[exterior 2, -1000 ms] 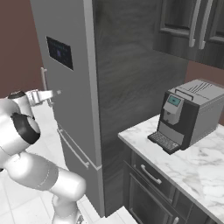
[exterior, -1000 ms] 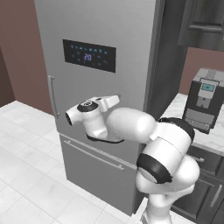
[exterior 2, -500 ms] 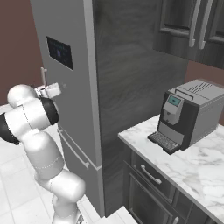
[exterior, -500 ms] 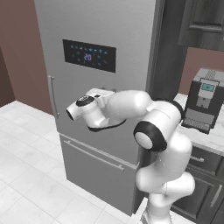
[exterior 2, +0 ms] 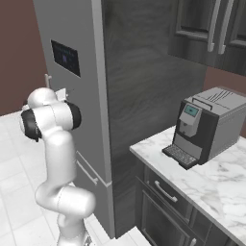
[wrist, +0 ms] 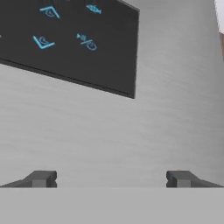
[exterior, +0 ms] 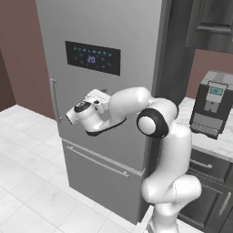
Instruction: Place the steak on the counter behind the older steak on the same shelf of the fridge to maintain FIFO order. Close the fridge door when finished.
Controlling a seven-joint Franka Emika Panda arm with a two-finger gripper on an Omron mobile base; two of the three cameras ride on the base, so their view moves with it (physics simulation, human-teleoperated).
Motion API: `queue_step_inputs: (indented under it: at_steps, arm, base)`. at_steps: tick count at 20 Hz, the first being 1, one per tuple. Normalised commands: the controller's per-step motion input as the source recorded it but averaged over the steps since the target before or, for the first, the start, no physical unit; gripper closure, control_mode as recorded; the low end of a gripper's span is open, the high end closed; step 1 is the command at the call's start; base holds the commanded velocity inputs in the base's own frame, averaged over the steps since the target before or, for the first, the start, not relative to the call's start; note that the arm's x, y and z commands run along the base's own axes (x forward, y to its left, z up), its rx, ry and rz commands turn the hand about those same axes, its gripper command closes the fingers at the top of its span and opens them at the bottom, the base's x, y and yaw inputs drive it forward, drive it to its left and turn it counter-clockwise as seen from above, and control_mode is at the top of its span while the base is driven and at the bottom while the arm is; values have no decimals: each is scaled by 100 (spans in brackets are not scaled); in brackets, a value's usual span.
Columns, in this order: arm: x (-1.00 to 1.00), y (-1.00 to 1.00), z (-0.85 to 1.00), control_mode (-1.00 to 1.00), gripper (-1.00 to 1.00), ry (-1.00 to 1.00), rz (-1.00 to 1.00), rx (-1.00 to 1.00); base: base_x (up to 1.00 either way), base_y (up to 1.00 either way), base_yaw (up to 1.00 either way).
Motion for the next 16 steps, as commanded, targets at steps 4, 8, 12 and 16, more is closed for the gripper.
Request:
queue_step_inputs:
  at_steps: [4,8,12,16]
  arm:
    - [4,-37,0,-100,-100,-4,-4,0]
    - [12,-58,0,-100,-100,-2,-3,0]
    - [8,-64,0,-100,-100,0,-3,0]
    - [4,-65,0,-100,-100,0,-3,1]
  base:
    - [0,0,0]
    - [0,0,0]
    - [0,0,0]
    - [0,0,0]
